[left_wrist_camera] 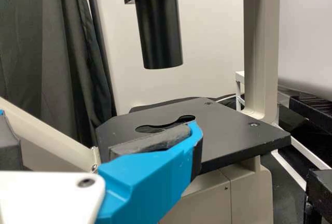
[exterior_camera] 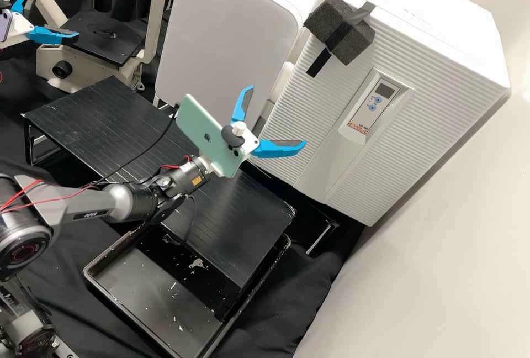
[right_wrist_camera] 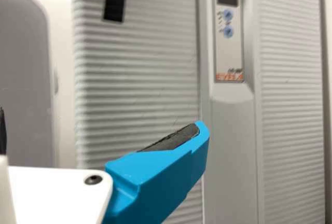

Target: Open the incubator door

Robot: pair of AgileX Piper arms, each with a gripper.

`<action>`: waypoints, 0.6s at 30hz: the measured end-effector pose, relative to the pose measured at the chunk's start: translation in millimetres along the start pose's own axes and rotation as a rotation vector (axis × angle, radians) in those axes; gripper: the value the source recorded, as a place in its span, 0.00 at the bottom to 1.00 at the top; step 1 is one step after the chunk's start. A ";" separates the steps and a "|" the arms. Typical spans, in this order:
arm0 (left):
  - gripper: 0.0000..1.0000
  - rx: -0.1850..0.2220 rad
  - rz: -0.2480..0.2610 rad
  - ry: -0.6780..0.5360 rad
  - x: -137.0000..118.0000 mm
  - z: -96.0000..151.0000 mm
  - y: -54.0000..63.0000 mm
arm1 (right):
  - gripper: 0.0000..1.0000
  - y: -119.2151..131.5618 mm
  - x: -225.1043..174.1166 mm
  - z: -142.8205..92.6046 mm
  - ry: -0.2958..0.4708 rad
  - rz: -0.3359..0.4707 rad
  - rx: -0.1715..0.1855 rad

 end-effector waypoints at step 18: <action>1.00 0.000 0.000 0.000 0.0 0.0 0.0 | 1.00 5.1 37.1 -30.3 -0.033 0.048 -0.024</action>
